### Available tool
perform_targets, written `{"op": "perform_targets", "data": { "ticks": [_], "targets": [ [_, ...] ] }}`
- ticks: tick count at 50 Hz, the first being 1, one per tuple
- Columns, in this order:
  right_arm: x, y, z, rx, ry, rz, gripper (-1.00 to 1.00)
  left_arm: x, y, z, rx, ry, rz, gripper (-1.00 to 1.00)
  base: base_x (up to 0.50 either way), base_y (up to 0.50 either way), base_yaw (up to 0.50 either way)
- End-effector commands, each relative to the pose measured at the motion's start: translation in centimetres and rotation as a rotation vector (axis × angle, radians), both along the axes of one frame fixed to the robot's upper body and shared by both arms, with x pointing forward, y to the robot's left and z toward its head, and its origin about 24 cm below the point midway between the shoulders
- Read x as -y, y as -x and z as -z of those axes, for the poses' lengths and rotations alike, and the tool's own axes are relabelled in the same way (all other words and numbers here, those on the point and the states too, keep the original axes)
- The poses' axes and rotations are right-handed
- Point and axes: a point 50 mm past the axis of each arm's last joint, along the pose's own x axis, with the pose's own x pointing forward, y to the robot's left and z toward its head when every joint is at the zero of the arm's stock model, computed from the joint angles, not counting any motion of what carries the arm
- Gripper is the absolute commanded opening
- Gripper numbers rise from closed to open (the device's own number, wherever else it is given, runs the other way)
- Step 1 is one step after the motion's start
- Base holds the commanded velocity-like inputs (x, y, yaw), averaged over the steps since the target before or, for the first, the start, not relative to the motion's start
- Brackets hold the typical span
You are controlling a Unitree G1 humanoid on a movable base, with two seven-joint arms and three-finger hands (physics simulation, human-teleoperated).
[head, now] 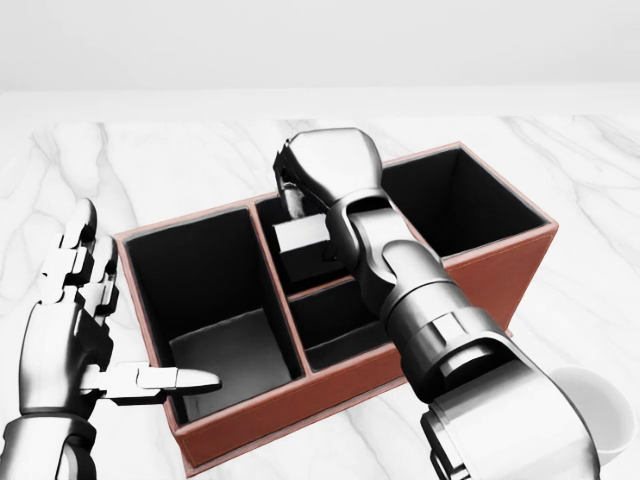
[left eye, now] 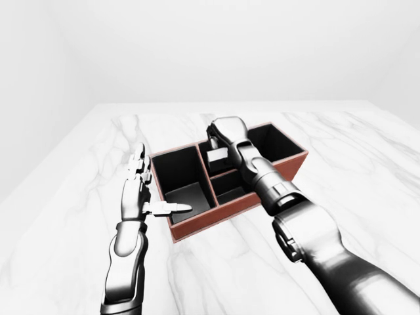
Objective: Pick up the book and place it in the front compartment of the caddy.
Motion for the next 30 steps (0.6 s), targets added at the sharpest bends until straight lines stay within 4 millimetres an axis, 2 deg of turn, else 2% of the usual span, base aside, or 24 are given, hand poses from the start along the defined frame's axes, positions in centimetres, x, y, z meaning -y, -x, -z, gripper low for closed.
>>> {"op": "perform_targets", "data": {
  "ticks": [1,19,30],
  "targets": [
    [0.09,-0.11,-0.64,0.039,-0.009,0.006,1.00,0.04,0.05,-0.01,0.001,0.000,0.001,1.00,0.00,0.00,0.00],
    [0.25,-0.05,-0.16,0.023,0.001,0.008,1.00,0.04,-0.02,0.15,-0.006,-0.001,0.001,1.00,0.00,0.00,0.00],
    [0.47,-0.24,-0.81,0.029,-0.009,0.013,1.00,0.10,0.01,0.03,-0.001,-0.003,0.002,1.00,0.00,0.00,0.00]
  ]
}}
